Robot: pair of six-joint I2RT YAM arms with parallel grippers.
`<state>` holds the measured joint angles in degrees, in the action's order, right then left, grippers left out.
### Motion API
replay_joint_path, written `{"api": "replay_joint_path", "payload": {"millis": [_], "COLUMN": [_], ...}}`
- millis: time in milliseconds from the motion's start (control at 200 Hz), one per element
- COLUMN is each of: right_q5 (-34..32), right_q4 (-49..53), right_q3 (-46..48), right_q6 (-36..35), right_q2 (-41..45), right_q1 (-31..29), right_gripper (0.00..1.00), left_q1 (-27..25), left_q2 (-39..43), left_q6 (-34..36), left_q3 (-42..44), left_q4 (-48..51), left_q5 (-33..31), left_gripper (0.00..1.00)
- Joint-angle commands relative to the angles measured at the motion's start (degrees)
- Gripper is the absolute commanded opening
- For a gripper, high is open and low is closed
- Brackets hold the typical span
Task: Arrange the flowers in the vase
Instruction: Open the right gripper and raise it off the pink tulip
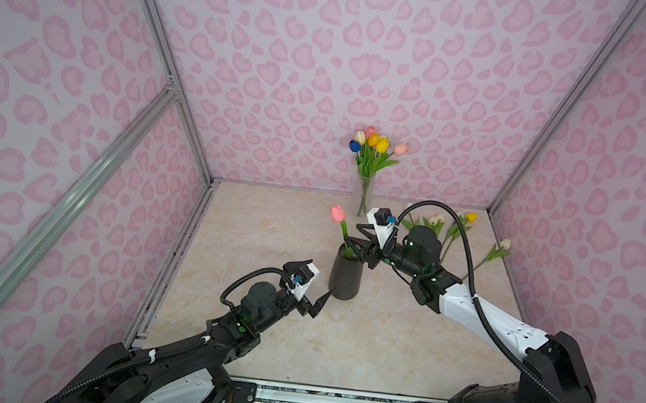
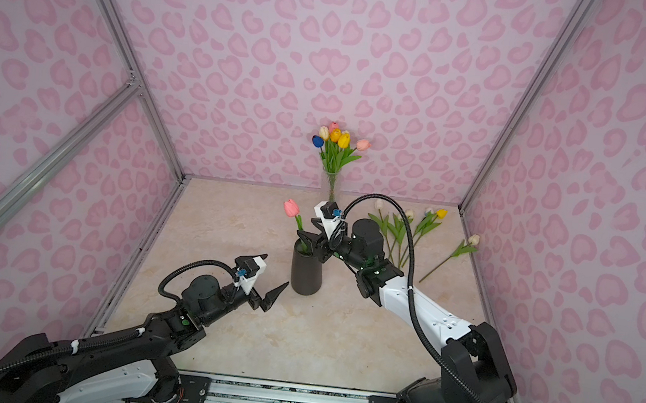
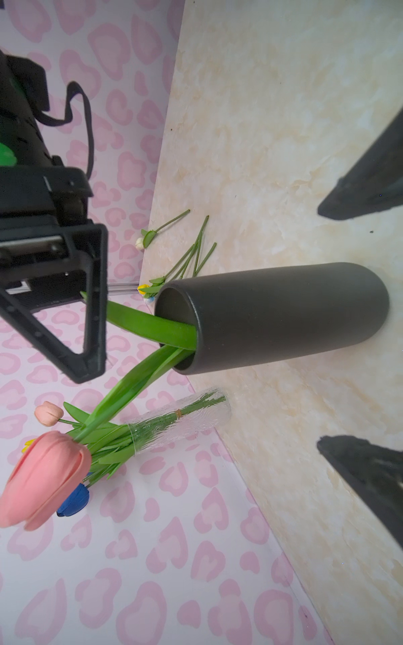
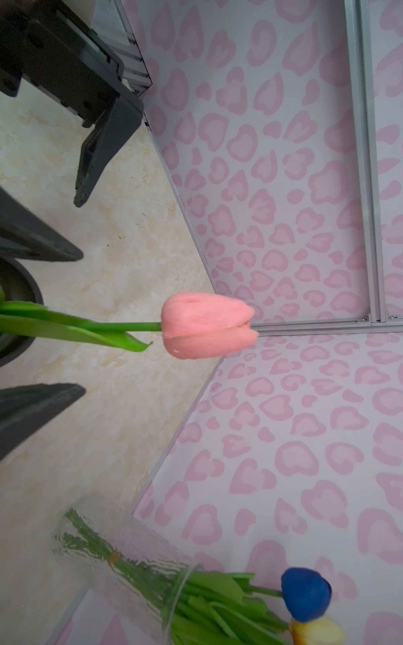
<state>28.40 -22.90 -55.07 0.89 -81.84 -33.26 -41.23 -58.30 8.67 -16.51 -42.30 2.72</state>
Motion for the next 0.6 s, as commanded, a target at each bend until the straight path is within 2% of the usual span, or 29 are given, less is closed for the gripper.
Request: {"api": "replay_joint_path", "payload": {"millis": [0, 150, 295, 455, 525, 595], "right_q5": [-3.4, -7.6, -15.4, -27.2, -28.0, -25.2], "right_q4": [-1.5, -2.3, -2.0, 10.3, 18.3, 23.0], "right_q3": [-0.7, -1.5, -0.9, -4.1, -6.2, -6.8], "right_q6": [0.4, 0.1, 0.9, 7.6, 11.1, 15.0], "right_q2": [2.2, 5.3, 6.7, 4.6, 2.5, 0.9], "right_q1": [0.0, 0.1, 2.4, 11.8, 17.7, 23.8], "right_gripper": [0.59, 0.59, 0.59, 0.58, 0.58, 0.57], "left_q1": [0.0, 0.0, 0.0, 0.0, 0.0, 0.0], "left_q2": [0.2, -0.3, -0.4, -0.4, -0.3, -0.1], "left_q6": [0.2, 0.3, 0.2, 0.1, 0.0, 0.1], "left_q3": [-0.5, -0.6, -0.7, -0.7, -0.7, -0.6], "left_q4": [-2.2, -2.2, -2.3, -2.3, -2.2, -2.2], "left_q5": [-0.2, -0.3, -0.2, -0.2, -0.3, -0.6], "left_gripper": [0.97, 0.97, 0.97, 0.97, 0.97, 0.97]}}
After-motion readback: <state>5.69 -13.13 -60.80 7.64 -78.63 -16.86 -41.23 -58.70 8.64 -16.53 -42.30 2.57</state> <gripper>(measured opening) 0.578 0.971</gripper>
